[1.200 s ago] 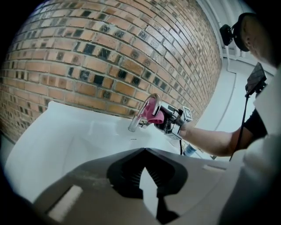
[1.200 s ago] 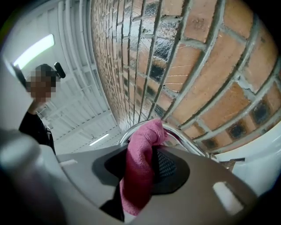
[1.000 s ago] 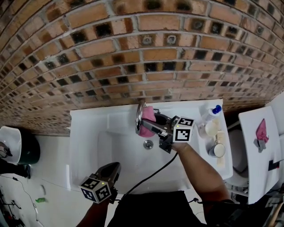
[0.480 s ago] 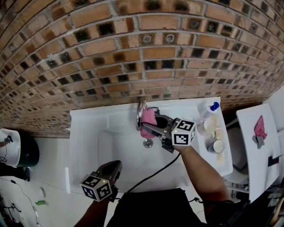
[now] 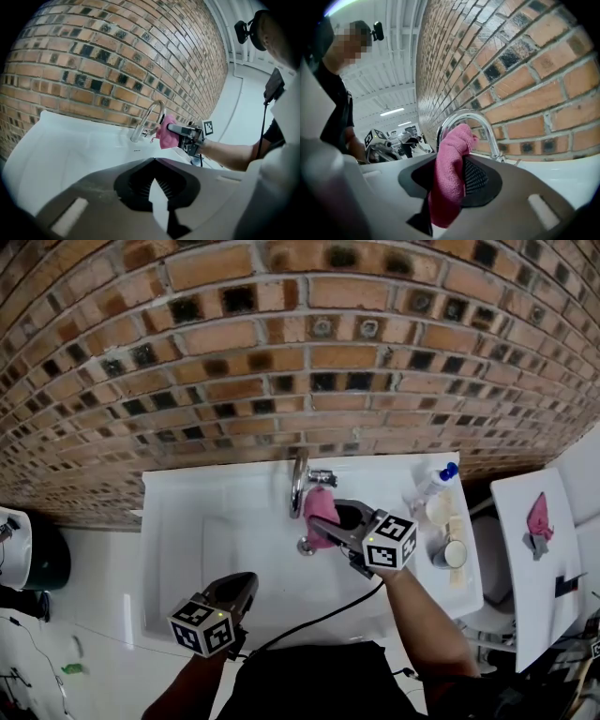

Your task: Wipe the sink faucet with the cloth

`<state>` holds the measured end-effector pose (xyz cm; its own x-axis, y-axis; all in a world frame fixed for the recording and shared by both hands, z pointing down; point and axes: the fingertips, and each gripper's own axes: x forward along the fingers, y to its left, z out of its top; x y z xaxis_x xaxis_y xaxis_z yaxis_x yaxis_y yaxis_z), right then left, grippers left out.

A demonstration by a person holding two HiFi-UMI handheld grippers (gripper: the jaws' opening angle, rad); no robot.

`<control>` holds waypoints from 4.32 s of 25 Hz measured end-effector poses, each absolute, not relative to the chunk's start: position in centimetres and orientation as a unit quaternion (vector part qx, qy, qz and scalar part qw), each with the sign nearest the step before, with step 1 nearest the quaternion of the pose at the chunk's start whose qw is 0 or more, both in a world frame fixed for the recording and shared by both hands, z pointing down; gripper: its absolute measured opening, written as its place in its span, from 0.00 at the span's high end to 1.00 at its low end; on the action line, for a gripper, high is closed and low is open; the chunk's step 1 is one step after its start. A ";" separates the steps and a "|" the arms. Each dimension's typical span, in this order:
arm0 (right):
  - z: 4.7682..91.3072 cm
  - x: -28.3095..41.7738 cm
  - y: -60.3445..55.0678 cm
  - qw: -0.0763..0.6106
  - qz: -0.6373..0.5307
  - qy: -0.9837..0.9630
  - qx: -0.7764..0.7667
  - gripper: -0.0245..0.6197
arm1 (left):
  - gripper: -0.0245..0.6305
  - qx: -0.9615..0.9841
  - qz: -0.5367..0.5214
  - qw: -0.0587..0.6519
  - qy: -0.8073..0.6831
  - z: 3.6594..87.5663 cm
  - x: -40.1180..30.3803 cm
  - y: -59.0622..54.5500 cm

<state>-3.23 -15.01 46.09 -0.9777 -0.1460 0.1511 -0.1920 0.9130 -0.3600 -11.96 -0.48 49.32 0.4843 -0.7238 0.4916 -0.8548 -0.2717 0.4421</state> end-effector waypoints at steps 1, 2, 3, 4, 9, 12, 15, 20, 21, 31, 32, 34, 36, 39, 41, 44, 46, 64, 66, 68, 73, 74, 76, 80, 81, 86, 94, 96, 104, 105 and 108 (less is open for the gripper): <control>45.9 -2.8 -15.5 0.070 0.182 -0.975 0.104 0.75 | 0.95 0.791 0.095 0.340 -0.499 49.4 -12.1 -0.7; 45.6 -2.3 -16.1 0.076 0.177 -0.974 0.120 0.75 | 0.95 0.791 0.093 0.340 -0.500 49.4 -12.2 -1.0; 45.1 -1.9 -16.7 0.081 0.174 -0.972 0.134 0.75 | 0.95 0.792 0.091 0.339 -0.500 49.4 -12.4 -1.4; 44.5 -1.5 -17.5 0.084 0.174 -0.970 0.147 0.75 | 0.95 0.792 0.088 0.338 -0.500 49.3 -12.4 -1.9; 41.5 0.1 -23.0 0.095 0.176 -0.957 0.212 0.75 | 0.95 0.792 0.075 0.337 -0.503 49.2 -13.1 -3.7; 41.2 -0.3 -26.4 0.120 0.169 -0.953 0.222 0.75 | 0.95 0.788 0.069 0.342 -0.508 49.5 -13.6 -4.4; 43.3 -1.5 -28.8 0.167 0.181 -0.945 0.215 0.75 | 0.95 0.782 0.065 0.348 -0.513 49.9 -14.1 -4.9; 46.6 -3.9 -30.9 0.202 0.214 -0.935 0.198 0.75 | 0.95 0.773 0.063 0.362 -0.517 50.7 -14.4 -5.3; 47.0 -4.4 -31.1 0.202 0.220 -0.934 0.195 0.75 | 0.95 0.771 0.064 0.364 -0.518 50.9 -14.5 -5.3; 48.8 -7.2 -31.9 0.188 0.252 -0.931 0.183 0.75 | 0.95 0.758 0.066 0.383 -0.524 52.3 -15.4 -5.6; 48.7 -7.3 -31.9 0.179 0.264 -0.930 0.182 0.75 | 0.95 0.758 0.066 0.383 -0.523 52.3 -15.4 -5.6; 48.7 -7.5 -31.9 0.159 0.294 -0.925 0.180 0.75 | 0.95 0.759 0.067 0.384 -0.522 52.4 -15.4 -5.7; 48.6 -7.6 -31.8 0.144 0.319 -0.920 0.179 0.75 | 0.95 0.760 0.066 0.384 -0.521 52.4 -15.4 -5.7; 48.3 -7.6 -31.8 0.137 0.332 -0.915 0.183 0.76 | 0.95 0.762 0.065 0.383 -0.518 52.4 -15.4 -5.7; 47.9 -7.6 -31.8 0.136 0.339 -0.912 0.186 0.76 | 0.95 0.763 0.063 0.382 -0.518 52.3 -15.4 -5.6; 47.1 -7.4 -31.6 0.133 0.350 -0.909 0.183 0.77 | 0.95 0.765 0.059 0.379 -0.518 51.9 -15.4 -5.4; 46.7 -7.2 -31.4 0.126 0.366 -0.904 0.184 0.77 | 0.95 0.766 0.056 0.377 -0.517 51.7 -15.5 -5.2; 41.3 -8.2 -29.9 0.087 0.324 -0.914 0.230 0.77 | 0.95 0.771 0.038 0.358 -0.525 50.3 -17.6 -1.5; 40.6 -8.3 -29.4 0.100 0.292 -0.922 0.235 0.77 | 0.95 0.772 0.038 0.355 -0.525 50.0 -17.8 -1.2; 40.1 -8.4 -29.0 0.110 0.258 -0.929 0.240 0.77 | 0.95 0.775 0.038 0.351 -0.524 49.8 -17.8 -1.0; 38.6 -8.7 -27.6 0.128 0.179 -0.947 0.234 0.78 | 0.95 0.782 0.037 0.345 -0.517 49.1 -17.6 -0.2; 38.4 -8.8 -27.2 0.134 0.159 -0.950 0.233 0.78 | 0.95 0.783 0.038 0.344 -0.516 49.1 -17.7 0.0; 37.7 -9.3 -26.6 0.145 0.109 -0.955 0.233 0.78 | 0.95 0.786 0.038 0.339 -0.516 48.9 -18.0 0.0; 37.1 -9.5 -24.5 0.165 0.017 -0.959 0.230 0.78 | 0.95 0.786 0.037 0.340 -0.515 49.1 -18.1 0.9; 37.0 -9.4 -23.9 0.170 -0.004 -0.958 0.229 0.78 | 0.95 0.786 0.037 0.341 -0.514 49.1 -18.1 1.0; 36.4 -9.3 -22.1 0.175 -0.066 -0.956 0.225 0.78 | 0.95 0.793 0.036 0.331 -0.510 48.3 -18.3 1.4; 36.0 -10.0 -17.8 0.190 -0.117 -0.951 0.215 0.78 | 0.95 0.803 0.041 0.330 -0.495 48.4 -18.5 3.2; 36.1 -9.7 -17.0 0.184 -0.112 -0.951 0.222 0.78 | 0.95 0.807 0.045 0.330 -0.488 48.5 -18.6 3.8; 37.4 -9.4 -13.7 0.176 -0.102 -0.947 0.249 0.77 | 0.95 0.817 0.060 0.326 -0.472 49.1 -19.9 5.8; 37.7 -9.4 -13.4 0.174 -0.096 -0.946 0.255 0.77 | 0.95 0.817 0.061 0.326 -0.471 49.2 -20.1 6.0; 38.1 -9.0 -13.0 0.160 -0.072 -0.943 0.282 0.76 | 0.95 0.818 0.064 0.326 -0.469 49.2 -20.6 6.5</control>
<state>-9.00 -13.01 38.12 -0.7895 -0.5557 0.2605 -0.5098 0.8301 0.2258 -20.58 6.48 49.17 0.5521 -0.7258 0.4103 -0.8092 -0.3479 0.4734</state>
